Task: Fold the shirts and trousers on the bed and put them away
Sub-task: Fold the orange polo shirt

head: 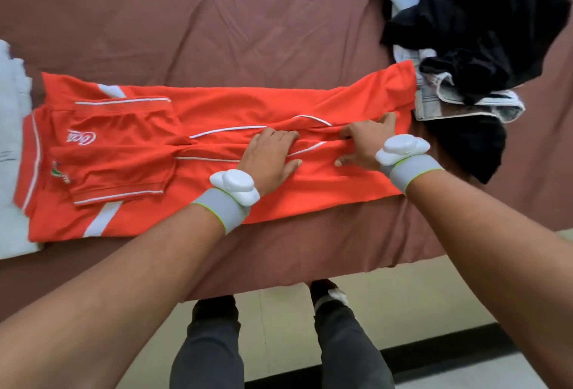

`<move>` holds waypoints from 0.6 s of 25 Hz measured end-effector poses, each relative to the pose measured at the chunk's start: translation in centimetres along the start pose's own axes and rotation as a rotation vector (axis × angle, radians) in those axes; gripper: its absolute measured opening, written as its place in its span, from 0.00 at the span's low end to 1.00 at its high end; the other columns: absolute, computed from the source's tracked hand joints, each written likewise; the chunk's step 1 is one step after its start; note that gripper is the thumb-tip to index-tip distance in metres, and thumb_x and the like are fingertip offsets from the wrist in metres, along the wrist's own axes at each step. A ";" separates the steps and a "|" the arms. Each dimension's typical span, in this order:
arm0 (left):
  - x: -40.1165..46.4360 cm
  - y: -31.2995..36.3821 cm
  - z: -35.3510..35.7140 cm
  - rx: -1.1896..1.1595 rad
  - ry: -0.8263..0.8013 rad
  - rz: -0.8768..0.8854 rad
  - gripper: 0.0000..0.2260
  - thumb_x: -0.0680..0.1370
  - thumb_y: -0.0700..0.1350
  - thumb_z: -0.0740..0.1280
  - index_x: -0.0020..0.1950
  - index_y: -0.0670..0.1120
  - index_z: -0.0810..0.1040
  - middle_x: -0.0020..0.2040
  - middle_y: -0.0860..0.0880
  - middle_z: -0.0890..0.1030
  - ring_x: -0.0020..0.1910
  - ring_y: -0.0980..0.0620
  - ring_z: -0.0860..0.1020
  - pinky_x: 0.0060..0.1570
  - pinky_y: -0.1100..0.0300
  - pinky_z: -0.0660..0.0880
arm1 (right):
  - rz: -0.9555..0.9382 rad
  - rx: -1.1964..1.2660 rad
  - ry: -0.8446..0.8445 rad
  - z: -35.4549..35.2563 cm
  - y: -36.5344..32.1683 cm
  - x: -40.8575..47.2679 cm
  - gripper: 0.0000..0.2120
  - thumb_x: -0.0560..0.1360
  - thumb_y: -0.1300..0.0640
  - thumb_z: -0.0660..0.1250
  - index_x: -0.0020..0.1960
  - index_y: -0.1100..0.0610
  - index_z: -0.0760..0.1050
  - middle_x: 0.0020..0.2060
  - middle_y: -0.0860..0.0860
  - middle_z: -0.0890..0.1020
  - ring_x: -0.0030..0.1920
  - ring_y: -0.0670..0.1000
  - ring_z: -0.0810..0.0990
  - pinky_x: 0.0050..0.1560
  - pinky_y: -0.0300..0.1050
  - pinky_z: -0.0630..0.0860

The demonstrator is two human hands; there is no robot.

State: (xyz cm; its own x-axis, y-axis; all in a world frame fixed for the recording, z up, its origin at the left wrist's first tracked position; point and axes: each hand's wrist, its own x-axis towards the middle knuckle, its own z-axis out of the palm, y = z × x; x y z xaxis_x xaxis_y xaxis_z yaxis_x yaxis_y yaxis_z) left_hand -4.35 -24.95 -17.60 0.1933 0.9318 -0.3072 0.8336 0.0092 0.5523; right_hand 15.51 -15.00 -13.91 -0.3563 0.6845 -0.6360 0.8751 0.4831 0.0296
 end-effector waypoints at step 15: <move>6.5 7.2 1.8 -0.220 0.062 0.002 0.16 0.77 0.57 0.64 0.57 0.49 0.80 0.51 0.49 0.84 0.52 0.46 0.79 0.51 0.52 0.75 | -0.075 0.012 0.139 0.2 6.5 -3.4 0.14 0.71 0.67 0.62 0.53 0.53 0.72 0.48 0.52 0.80 0.53 0.57 0.77 0.54 0.52 0.61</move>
State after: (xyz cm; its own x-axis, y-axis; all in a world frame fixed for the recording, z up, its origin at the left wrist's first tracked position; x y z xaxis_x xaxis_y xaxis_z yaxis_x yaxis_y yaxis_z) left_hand 3.81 -19.45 -17.04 0.1566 0.9525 -0.2613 0.6989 0.0801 0.7108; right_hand 22.47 -14.31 -11.76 -0.4624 0.7160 -0.5230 0.8477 0.5300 -0.0240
